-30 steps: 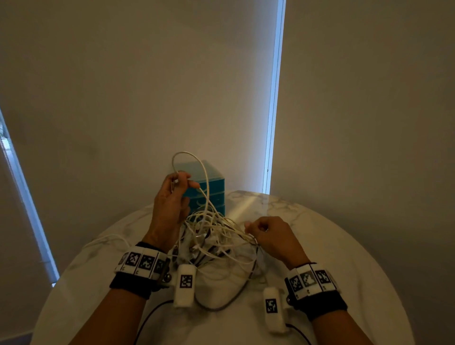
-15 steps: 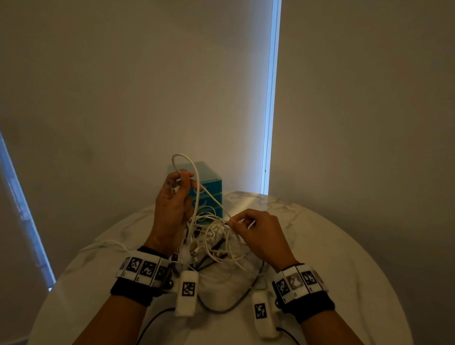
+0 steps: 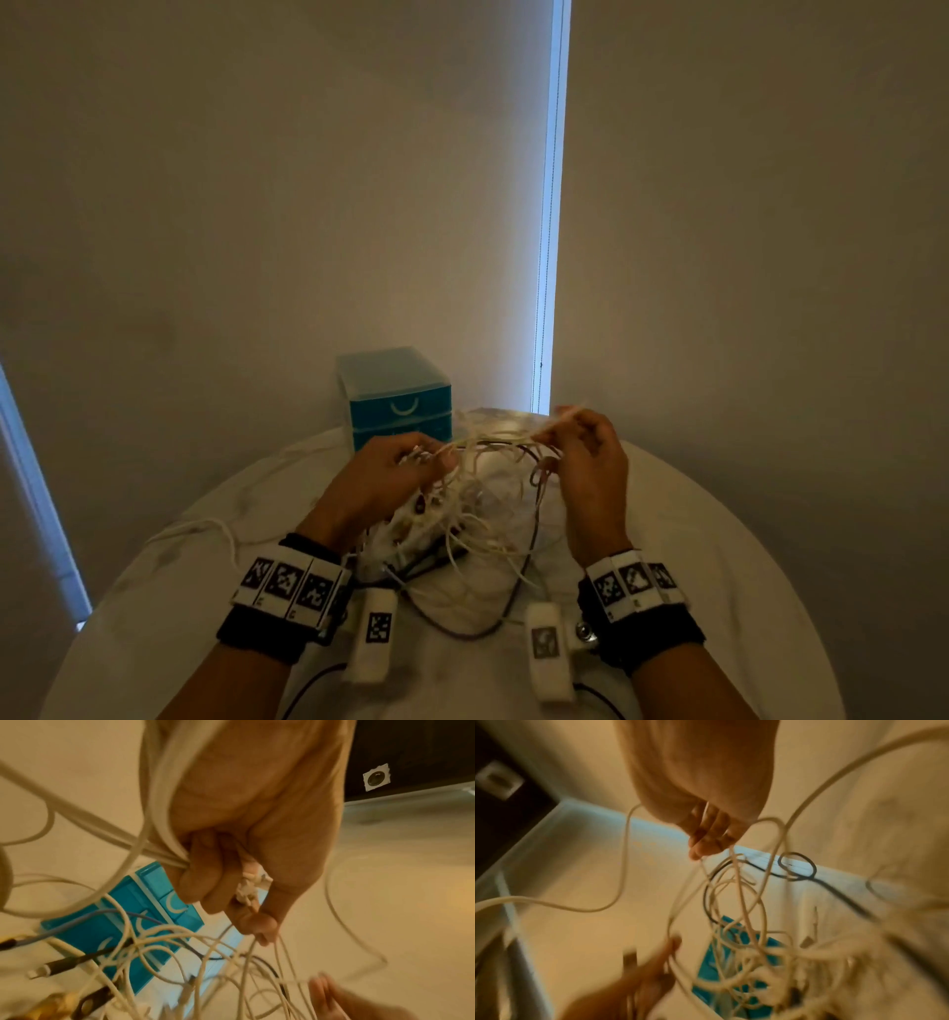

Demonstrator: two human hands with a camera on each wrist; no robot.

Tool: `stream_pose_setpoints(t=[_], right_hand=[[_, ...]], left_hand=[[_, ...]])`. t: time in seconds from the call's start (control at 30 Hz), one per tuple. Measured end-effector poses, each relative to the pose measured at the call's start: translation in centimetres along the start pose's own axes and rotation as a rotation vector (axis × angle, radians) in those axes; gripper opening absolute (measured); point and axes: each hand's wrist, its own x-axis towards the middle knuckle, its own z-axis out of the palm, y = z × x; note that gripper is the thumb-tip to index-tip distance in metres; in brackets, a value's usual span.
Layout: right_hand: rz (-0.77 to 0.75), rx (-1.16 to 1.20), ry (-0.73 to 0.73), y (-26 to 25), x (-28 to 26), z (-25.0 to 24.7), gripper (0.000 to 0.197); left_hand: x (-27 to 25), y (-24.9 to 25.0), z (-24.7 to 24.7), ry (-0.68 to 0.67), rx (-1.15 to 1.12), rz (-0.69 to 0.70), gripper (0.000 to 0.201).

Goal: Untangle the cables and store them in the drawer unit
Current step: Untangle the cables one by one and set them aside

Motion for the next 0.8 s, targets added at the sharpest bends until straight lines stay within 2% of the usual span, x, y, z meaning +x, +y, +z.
stream_pose_setpoints(t=[0.1, 0.17, 0.23, 0.33, 0.4, 0.5, 0.53, 0.67, 0.8], right_hand=[[0.034, 0.187, 0.225, -0.2, 1.7, -2.1, 0.007], [0.056, 0.292, 0.256, -0.2, 2.3, -3.0, 0.003], [0.057, 0.33, 0.164, -0.2, 2.1, -2.7, 0.011], [0.016, 0.3, -0.083, -0.6, 0.5, -1.0, 0.025], [-0.024, 0.231, -0.235, -1.3, -0.5, 0.0, 0.031], [-0.072, 0.121, -0.395, -2.1, -1.9, 1.1, 0.032], [-0.089, 0.092, -0.434, -2.2, -2.3, 1.5, 0.031], [-0.126, 0.009, -0.524, -1.6, -3.0, 2.6, 0.027], [-0.108, 0.019, -0.561, -1.6, -3.6, 3.0, 0.035]], left_hand=[[0.7, -1.0, -1.4, 0.203, -0.091, -0.101, 0.031], [0.6, -1.2, -1.9, 0.278, -0.102, -0.157, 0.03], [0.6, -1.3, -1.7, 0.292, -0.118, -0.195, 0.021], [0.2, -0.3, -0.9, 0.305, -0.218, -0.108, 0.038], [0.1, 0.4, -0.3, 0.22, -0.243, 0.048, 0.036], [-0.4, 1.0, 0.5, 0.063, -0.128, 0.137, 0.036], [-0.5, 0.9, 0.8, 0.058, -0.086, 0.131, 0.036], [-0.3, 0.4, 0.8, 0.181, -0.017, 0.108, 0.028], [-0.3, 0.6, 0.8, 0.217, 0.026, 0.146, 0.013]])
